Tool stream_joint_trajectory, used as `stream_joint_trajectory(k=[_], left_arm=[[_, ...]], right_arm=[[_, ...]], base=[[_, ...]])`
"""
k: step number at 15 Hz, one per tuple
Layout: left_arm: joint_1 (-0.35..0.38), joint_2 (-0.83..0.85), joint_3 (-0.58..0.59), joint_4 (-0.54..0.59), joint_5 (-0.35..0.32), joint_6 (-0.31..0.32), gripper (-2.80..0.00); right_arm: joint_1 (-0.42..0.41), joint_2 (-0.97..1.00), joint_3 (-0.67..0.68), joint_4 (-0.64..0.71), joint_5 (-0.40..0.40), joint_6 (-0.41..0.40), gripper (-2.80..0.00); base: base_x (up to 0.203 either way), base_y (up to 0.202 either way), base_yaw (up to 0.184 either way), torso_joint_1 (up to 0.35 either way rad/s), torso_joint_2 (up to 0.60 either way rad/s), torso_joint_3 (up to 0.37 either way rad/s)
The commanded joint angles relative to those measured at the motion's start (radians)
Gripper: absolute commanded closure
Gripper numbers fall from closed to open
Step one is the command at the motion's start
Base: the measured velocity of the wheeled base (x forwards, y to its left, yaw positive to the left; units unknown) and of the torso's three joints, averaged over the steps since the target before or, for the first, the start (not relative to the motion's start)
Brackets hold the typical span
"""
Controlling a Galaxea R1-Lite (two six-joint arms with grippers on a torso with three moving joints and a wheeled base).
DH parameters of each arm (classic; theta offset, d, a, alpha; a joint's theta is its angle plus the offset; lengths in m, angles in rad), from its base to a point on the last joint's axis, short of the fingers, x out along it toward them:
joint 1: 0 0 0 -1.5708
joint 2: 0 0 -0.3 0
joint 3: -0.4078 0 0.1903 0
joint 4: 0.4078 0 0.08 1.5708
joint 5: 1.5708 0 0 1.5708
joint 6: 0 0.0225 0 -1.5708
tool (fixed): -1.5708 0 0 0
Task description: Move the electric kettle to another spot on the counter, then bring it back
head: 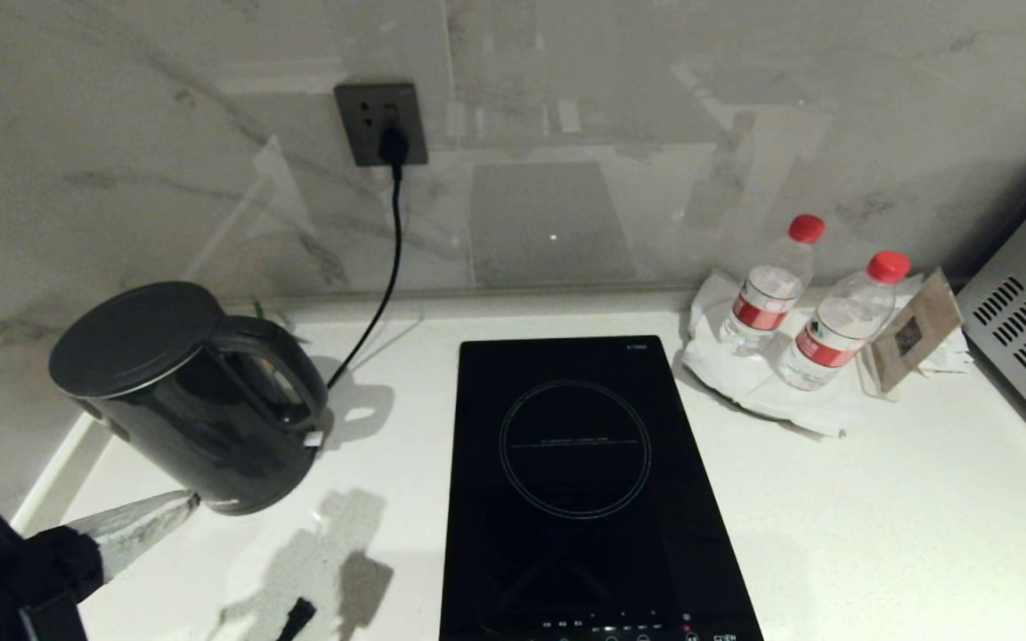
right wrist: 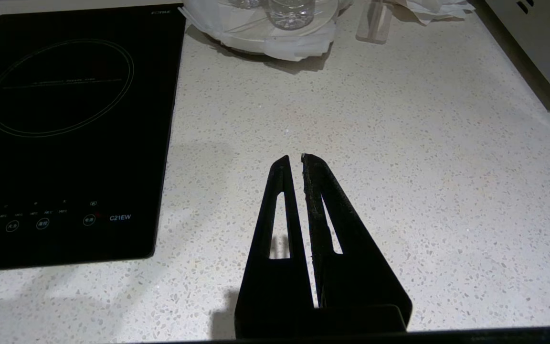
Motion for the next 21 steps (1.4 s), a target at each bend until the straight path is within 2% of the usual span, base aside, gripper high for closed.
stream_joint_trajectory(k=[1, 4, 6, 8, 10, 15, 17, 18, 21], left_arm=[[-0.049, 0.193, 0.040, -0.147, 0.038, 0.000, 0.00], [-0.227, 0.337, 0.088, -0.312, 0.219, -0.017, 0.00], [-0.313, 0.403, 0.123, -0.411, 0.311, -0.047, 0.00], [-0.389, 0.431, 0.151, -0.458, 0.368, -0.104, 0.00], [-0.459, 0.486, 0.160, -0.492, 0.513, -0.179, 0.00], [-0.531, 0.695, 0.164, -0.698, 0.682, -0.203, 0.00], [-0.539, 0.800, 0.158, -0.859, 0.742, -0.196, 0.00], [-0.540, 0.842, 0.158, -0.930, 0.755, -0.184, 0.00], [-0.535, 0.964, 0.142, -1.045, 0.768, -0.130, 0.00]], right_arm=[[0.000, 0.001, 0.000, 0.001, 0.000, 0.000, 0.00], [0.000, 0.001, 0.000, 0.001, 0.000, 0.000, 0.00], [0.000, 0.000, 0.000, 0.000, 0.000, 0.000, 0.00], [0.000, 0.000, 0.000, 0.000, 0.000, 0.000, 0.00], [0.000, 0.000, 0.000, 0.001, 0.000, 0.000, 0.00], [0.000, 0.001, 0.000, 0.000, 0.000, 0.000, 0.00], [0.000, 0.001, 0.000, 0.001, 0.000, 0.000, 0.00], [0.000, 0.000, 0.000, 0.000, 0.000, 0.000, 0.00], [0.000, 0.001, 0.000, 0.000, 0.000, 0.000, 0.00]], base=[[0.000, 0.000, 0.000, 0.000, 0.00, 0.000], [0.000, 0.000, 0.000, 0.000, 0.00, 0.000], [0.000, 0.000, 0.000, 0.000, 0.00, 0.000], [0.000, 0.000, 0.000, 0.000, 0.00, 0.000], [0.000, 0.000, 0.000, 0.000, 0.00, 0.000], [0.000, 0.000, 0.000, 0.000, 0.00, 0.000], [0.000, 0.000, 0.000, 0.000, 0.00, 0.000], [0.000, 0.000, 0.000, 0.000, 0.00, 0.000], [0.000, 0.000, 0.000, 0.000, 0.00, 0.000]])
